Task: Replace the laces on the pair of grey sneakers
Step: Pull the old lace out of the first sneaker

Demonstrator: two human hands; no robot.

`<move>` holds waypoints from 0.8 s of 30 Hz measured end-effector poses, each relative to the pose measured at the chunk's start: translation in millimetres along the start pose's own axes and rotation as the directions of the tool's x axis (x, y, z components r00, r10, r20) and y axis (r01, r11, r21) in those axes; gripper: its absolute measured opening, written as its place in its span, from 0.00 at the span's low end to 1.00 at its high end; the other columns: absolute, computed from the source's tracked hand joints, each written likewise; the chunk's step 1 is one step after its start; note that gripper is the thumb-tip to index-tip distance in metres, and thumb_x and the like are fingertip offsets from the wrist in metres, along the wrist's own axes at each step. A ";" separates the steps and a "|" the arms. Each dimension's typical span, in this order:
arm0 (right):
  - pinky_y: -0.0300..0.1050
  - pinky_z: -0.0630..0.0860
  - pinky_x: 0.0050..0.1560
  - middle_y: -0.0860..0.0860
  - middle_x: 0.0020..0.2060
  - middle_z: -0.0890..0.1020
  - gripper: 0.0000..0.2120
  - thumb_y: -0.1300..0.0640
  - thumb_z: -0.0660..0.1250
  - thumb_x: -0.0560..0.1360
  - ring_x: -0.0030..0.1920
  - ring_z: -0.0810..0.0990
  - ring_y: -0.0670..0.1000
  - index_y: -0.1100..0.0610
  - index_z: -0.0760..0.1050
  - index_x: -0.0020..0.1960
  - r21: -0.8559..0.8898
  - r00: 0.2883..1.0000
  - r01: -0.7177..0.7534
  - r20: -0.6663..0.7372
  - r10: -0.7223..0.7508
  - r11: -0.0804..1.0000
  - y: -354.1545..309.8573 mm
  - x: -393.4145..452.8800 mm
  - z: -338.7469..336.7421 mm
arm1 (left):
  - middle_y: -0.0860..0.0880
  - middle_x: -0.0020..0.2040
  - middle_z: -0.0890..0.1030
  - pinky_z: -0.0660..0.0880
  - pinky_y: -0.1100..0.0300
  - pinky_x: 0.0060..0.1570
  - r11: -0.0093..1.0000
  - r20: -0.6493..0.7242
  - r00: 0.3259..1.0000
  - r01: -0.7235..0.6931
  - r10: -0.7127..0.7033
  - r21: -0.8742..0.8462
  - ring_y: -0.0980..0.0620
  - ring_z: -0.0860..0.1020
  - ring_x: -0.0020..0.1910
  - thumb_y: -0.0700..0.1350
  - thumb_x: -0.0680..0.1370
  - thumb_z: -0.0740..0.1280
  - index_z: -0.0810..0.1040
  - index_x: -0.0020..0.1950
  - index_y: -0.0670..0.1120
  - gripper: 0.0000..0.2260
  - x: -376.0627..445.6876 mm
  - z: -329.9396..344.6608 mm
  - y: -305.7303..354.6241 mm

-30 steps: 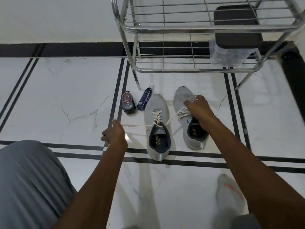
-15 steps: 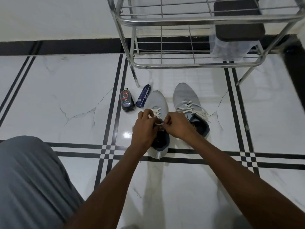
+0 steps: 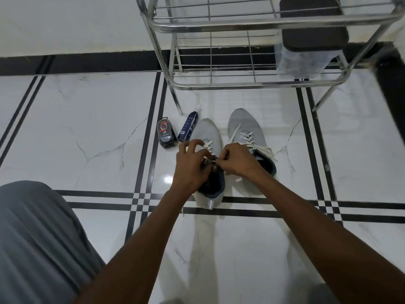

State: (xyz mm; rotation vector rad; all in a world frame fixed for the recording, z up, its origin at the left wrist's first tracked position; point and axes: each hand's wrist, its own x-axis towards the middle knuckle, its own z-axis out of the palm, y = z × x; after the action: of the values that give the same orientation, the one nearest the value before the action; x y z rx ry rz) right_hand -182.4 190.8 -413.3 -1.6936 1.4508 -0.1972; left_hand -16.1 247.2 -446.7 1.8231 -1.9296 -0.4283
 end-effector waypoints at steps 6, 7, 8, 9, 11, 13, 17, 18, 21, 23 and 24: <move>0.53 0.85 0.41 0.59 0.33 0.85 0.11 0.58 0.72 0.73 0.36 0.86 0.57 0.65 0.83 0.37 0.038 1.000 -0.001 0.026 0.000 0.999 4.6 1.1 -0.1 | 0.49 0.56 0.80 0.71 0.51 0.55 0.995 -0.147 0.984 0.095 -0.097 -0.017 0.47 0.72 0.60 0.44 0.78 0.68 0.80 0.51 0.47 0.03 4.6 0.6 2.2; 0.53 0.85 0.41 0.59 0.33 0.85 0.11 0.58 0.72 0.73 0.36 0.86 0.57 0.66 0.82 0.37 0.040 1.000 -0.007 0.027 0.006 0.999 5.1 1.0 1.1 | 0.48 0.53 0.80 0.73 0.52 0.53 0.952 -0.285 0.910 0.267 -0.301 -0.153 0.47 0.75 0.56 0.44 0.80 0.67 0.79 0.50 0.46 0.03 6.4 -3.9 -3.0; 0.51 0.85 0.41 0.60 0.33 0.85 0.12 0.57 0.72 0.73 0.36 0.86 0.57 0.66 0.82 0.38 0.036 0.999 -0.012 0.032 0.011 0.999 4.7 1.2 2.1 | 0.46 0.52 0.81 0.74 0.52 0.53 0.836 -0.385 0.747 0.433 -0.542 -0.337 0.46 0.77 0.55 0.43 0.81 0.65 0.79 0.51 0.44 0.05 9.2 -11.6 -11.1; 0.50 0.85 0.41 0.60 0.33 0.85 0.12 0.57 0.72 0.73 0.36 0.86 0.57 0.66 0.83 0.38 0.029 0.999 -0.012 0.039 0.010 0.999 4.0 1.3 2.5 | 0.43 0.53 0.81 0.74 0.52 0.53 0.679 -0.403 0.548 0.558 -0.733 -0.477 0.44 0.78 0.55 0.43 0.82 0.64 0.79 0.53 0.42 0.07 10.4 -20.4 -21.4; 0.49 0.85 0.42 0.60 0.33 0.85 0.12 0.57 0.73 0.74 0.36 0.86 0.58 0.66 0.83 0.38 0.020 0.999 0.001 0.045 -0.001 1.000 4.0 2.2 3.5 | 0.41 0.58 0.79 0.73 0.50 0.55 0.468 -0.357 0.323 0.750 -0.876 -0.468 0.40 0.75 0.60 0.43 0.82 0.64 0.77 0.58 0.41 0.09 10.3 -33.4 -32.6; 0.52 0.85 0.43 0.59 0.33 0.85 0.12 0.56 0.72 0.73 0.36 0.86 0.57 0.65 0.83 0.37 0.012 0.999 -0.005 0.047 0.004 1.000 5.6 2.9 4.4 | 0.43 0.58 0.77 0.72 0.46 0.59 0.648 -0.409 0.513 0.682 -0.754 -0.338 0.41 0.73 0.60 0.45 0.79 0.68 0.75 0.58 0.42 0.10 7.1 -31.7 -25.6; 0.51 0.85 0.42 0.58 0.33 0.85 0.13 0.52 0.74 0.73 0.35 0.86 0.54 0.61 0.84 0.36 0.002 0.999 -0.015 0.052 0.015 1.000 1.2 4.7 3.0 | 0.48 0.59 0.76 0.70 0.51 0.60 0.996 -0.078 0.994 0.065 -0.071 -0.067 0.45 0.69 0.62 0.46 0.75 0.74 0.79 0.54 0.48 0.11 -2.5 -8.3 -2.5; 0.52 0.85 0.42 0.58 0.33 0.85 0.12 0.53 0.74 0.73 0.35 0.86 0.55 0.61 0.84 0.36 0.005 0.998 -0.010 0.054 0.010 1.000 -0.3 4.9 2.0 | 0.49 0.61 0.76 0.71 0.48 0.60 1.000 0.018 1.000 -0.005 0.005 0.006 0.43 0.68 0.64 0.46 0.74 0.74 0.80 0.54 0.48 0.10 -1.6 -1.8 -3.7; 0.53 0.85 0.42 0.57 0.34 0.86 0.10 0.55 0.73 0.73 0.36 0.86 0.55 0.62 0.84 0.37 0.010 0.998 -0.009 0.058 0.008 1.000 -0.4 5.5 0.1 | 0.49 0.62 0.77 0.74 0.44 0.58 0.987 0.081 0.995 -0.068 0.056 0.147 0.42 0.68 0.64 0.44 0.77 0.72 0.82 0.53 0.47 0.06 2.2 3.6 -3.2; 0.54 0.85 0.41 0.59 0.34 0.86 0.12 0.55 0.73 0.73 0.36 0.87 0.56 0.65 0.83 0.38 0.018 0.998 -0.021 0.054 0.020 1.000 2.6 5.6 1.1 | 0.49 0.58 0.78 0.74 0.45 0.57 0.999 -0.052 0.998 0.035 -0.033 0.031 0.43 0.71 0.62 0.43 0.78 0.68 0.81 0.51 0.47 0.04 0.3 0.8 -2.1; 0.55 0.85 0.41 0.60 0.34 0.85 0.13 0.56 0.72 0.73 0.36 0.86 0.56 0.66 0.83 0.39 0.016 0.998 -0.024 0.051 0.023 1.000 3.9 5.4 2.1 | 0.49 0.55 0.78 0.74 0.45 0.57 0.982 -0.177 0.969 0.156 -0.173 -0.103 0.44 0.73 0.59 0.43 0.78 0.67 0.80 0.48 0.47 0.03 -0.5 -5.1 -1.4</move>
State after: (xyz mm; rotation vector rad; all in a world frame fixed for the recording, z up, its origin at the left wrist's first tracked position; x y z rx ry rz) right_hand -182.2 187.5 -419.5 -1.6558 1.4276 -0.1520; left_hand -12.2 248.0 -443.1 1.9013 -1.6180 -0.3758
